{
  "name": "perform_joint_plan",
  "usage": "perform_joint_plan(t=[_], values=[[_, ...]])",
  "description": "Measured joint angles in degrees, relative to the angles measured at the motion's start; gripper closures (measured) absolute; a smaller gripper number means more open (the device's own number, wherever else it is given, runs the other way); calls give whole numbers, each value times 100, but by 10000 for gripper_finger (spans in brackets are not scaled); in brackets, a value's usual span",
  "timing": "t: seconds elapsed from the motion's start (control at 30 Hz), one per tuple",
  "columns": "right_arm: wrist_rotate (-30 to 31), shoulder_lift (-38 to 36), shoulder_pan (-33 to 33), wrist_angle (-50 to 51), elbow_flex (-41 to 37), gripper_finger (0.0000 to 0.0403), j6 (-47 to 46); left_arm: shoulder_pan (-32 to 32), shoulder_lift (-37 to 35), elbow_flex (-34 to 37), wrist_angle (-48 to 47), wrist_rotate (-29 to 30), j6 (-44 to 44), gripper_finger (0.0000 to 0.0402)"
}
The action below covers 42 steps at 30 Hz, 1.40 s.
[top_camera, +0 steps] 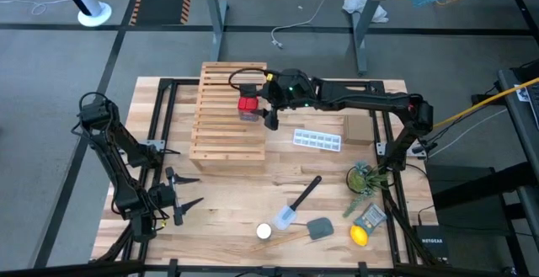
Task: Shelf spices
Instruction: Put the white seasoning bottle on the shelf
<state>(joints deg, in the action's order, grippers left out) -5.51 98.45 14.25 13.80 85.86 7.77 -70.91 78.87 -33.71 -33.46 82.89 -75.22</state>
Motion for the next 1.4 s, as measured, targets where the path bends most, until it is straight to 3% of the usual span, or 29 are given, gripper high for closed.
perform_joint_plan(t=[0.2,0.4,0.67,0.9,1.13,1.4], values=[[-4,-4,-360,932,574,113,-2,-1,0,0,4,0,0,112],[-5,-4,-1169,2304,1115,113,-57,1,0,0,14,0,0,112],[35,21,-2754,3902,1200,114,-1499,-1,2,2,451,-177,57,112],[1173,241,-4162,4309,1198,114,-2407,-1,5,2,2012,-930,1540,112],[2529,380,-5127,3449,318,114,-2994,168,490,2,4036,-1082,3384,112],[2798,387,-5292,692,-1572,114,-3510,757,1723,0,6463,-1873,4453,112]])
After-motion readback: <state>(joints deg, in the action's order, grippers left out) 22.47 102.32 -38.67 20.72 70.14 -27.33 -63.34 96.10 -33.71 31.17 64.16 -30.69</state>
